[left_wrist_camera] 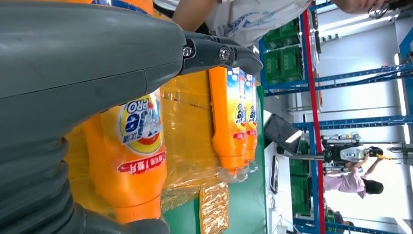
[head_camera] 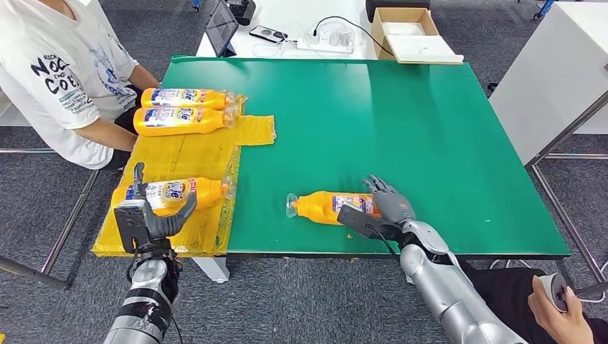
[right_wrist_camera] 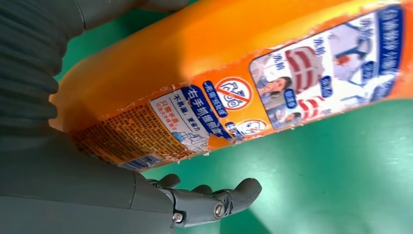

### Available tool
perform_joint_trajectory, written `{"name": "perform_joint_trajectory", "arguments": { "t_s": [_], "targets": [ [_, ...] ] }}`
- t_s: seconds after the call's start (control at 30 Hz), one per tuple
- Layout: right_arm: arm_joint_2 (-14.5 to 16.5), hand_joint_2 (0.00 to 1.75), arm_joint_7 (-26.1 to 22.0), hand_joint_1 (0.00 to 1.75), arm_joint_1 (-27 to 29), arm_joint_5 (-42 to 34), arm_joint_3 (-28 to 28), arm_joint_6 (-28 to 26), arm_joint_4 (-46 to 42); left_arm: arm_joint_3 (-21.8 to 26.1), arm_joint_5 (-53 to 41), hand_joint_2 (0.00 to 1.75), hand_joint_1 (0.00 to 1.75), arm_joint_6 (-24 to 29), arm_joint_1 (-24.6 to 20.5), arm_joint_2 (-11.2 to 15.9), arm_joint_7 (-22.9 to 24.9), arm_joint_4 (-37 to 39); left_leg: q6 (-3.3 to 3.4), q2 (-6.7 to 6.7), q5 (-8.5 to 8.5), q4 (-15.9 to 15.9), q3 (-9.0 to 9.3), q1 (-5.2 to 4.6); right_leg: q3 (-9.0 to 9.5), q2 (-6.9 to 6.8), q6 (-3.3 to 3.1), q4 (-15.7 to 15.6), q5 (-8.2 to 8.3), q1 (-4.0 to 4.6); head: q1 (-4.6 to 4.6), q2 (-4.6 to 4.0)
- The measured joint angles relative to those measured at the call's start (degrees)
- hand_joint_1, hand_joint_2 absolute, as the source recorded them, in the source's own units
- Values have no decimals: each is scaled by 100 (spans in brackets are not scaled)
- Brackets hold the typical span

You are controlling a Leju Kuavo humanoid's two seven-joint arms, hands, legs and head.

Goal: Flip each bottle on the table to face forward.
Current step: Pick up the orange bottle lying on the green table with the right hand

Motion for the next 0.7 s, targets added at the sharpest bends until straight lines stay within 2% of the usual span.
{"name": "perform_joint_trajectory", "arguments": {
  "t_s": [0.03, 0.07, 0.17, 0.2, 0.5, 0.63, 0.7],
  "targets": [
    [-1, 175, 31, 2, -49, 11, 11, 24, 67, -11, -1, 175, 0, -7, -7, 0, 1, 19, 0, 0, 0, 0, 2, 0, 2, 0, 0, 0, 0, 0, 0, 0],
    [-1, 175, 63, 24, -107, 22, 23, 49, 140, -24, -4, 175, 0, -19, -16, 0, 1, 40, 0, 1, 0, 0, 6, 0, 3, 0, 0, 0, 0, 0, 0, 0],
    [7, 175, 136, 153, -308, 39, 62, 144, 421, -67, -32, 175, 0, -62, -63, -2, 1, 130, 0, 2, 0, 0, 16, 0, 11, 1, 0, 0, 1, 1, 0, 0],
    [15, 175, 147, 174, -381, 39, 76, 179, 533, -83, -39, 175, 0, -70, -84, -5, 1, 169, 0, 4, 0, 0, 20, 0, 14, 1, 0, 0, 1, 1, 0, 0],
    [113, 175, 98, 175, -848, -1, 193, 359, 1281, -180, -43, 175, 0, -76, -220, -34, 2, 427, 0, 21, 0, 0, 49, 1, 37, 6, -2, -1, 1, 2, 0, 0],
    [120, 175, -89, 175, -936, -160, 201, 404, 1433, -213, -38, 175, 0, -70, -236, -44, 2, 475, 0, 20, 0, 0, 52, 1, 42, 6, -2, -1, 2, 2, 0, 0],
    [132, 175, -278, 175, -911, -364, 181, 258, 1440, -220, -13, 175, 0, -59, -236, -47, 2, 483, 0, 21, 0, 0, 51, 1, 43, 6, -2, -1, 2, 2, 1, 0]
  ]
}}
